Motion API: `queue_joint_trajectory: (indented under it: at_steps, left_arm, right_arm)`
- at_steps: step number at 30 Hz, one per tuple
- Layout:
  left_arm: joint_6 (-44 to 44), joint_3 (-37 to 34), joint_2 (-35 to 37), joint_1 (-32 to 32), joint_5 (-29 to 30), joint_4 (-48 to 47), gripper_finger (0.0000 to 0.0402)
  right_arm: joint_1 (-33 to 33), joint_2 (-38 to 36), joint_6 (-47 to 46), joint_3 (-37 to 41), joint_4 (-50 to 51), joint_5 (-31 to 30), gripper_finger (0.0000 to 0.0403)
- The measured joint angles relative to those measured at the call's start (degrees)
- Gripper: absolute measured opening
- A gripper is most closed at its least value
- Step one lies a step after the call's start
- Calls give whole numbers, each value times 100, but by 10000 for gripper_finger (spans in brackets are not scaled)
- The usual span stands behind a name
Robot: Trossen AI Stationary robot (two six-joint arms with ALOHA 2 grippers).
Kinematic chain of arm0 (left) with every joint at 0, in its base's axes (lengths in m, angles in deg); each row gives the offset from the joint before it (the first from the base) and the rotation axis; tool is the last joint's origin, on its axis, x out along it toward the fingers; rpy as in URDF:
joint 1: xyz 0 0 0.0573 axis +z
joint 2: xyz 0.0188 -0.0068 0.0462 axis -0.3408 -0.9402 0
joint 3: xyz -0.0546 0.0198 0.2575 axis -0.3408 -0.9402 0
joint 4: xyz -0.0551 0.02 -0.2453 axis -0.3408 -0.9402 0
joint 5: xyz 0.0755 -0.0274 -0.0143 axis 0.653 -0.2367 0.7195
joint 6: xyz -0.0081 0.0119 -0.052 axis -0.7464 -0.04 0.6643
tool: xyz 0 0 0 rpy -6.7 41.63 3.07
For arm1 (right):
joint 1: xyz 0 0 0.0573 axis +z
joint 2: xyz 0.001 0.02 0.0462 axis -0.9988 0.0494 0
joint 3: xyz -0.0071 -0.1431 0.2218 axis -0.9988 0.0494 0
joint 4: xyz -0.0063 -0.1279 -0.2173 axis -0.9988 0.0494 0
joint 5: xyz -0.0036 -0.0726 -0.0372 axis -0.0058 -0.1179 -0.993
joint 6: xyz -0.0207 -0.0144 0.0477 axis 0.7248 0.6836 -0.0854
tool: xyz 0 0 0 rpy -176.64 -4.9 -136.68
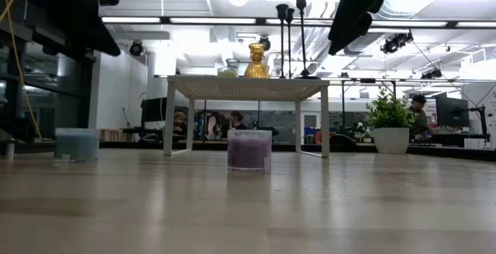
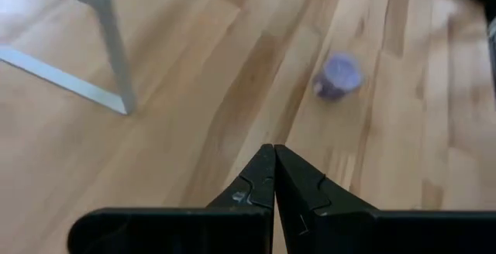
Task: Pick & Place candle stick holders
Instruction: Put the blue scented candle on the shelf
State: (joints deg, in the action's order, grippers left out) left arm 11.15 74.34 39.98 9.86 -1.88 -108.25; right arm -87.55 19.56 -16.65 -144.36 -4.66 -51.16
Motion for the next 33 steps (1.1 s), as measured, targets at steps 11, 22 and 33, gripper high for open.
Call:
queue_joint_trajectory:
  at_steps: [11,22,33]
  left_arm:
    - [-214,0,-784,-162,-446,-16,19]
    - [-224,4,-904,-160,-1287,-706,227]
    - [-136,-14,-967,-160,-905,-1337,300]
  right_arm:
    - [0,0,16,0,-1,1,302]
    - [0,0,16,0,-3,3,302]
    - [0,0,-8,0,-14,3,302]
